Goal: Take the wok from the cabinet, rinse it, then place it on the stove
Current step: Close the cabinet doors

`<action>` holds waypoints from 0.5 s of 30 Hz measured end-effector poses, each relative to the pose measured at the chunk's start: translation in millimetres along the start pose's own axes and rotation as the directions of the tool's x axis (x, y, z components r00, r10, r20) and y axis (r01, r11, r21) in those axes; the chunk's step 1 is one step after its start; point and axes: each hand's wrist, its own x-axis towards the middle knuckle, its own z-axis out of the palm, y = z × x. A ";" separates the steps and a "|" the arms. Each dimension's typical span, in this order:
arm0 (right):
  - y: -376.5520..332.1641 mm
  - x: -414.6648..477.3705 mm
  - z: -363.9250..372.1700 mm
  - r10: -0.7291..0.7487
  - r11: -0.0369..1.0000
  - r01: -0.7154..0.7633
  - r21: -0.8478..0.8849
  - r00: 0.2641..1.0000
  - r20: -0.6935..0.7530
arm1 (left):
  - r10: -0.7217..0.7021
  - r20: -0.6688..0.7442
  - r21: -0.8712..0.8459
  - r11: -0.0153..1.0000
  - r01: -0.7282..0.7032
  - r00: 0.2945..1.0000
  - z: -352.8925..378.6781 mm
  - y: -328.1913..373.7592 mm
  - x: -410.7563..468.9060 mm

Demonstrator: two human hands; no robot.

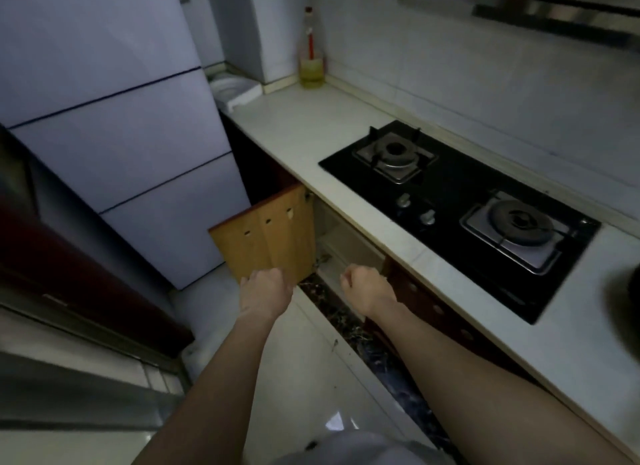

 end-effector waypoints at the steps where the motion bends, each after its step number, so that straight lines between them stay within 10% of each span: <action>1: -11.2 7.4 5.5 -0.013 1.000 0.013 -0.004 1.000 0.014 | -0.014 0.001 0.005 1.000 0.014 1.000 -1.4 -12.3 7.0; 15: -121.6 151.3 34.8 -0.202 0.968 0.223 -0.118 0.965 0.166 | -0.153 0.010 0.149 0.977 0.150 0.988 -11.4 -94.0 85.6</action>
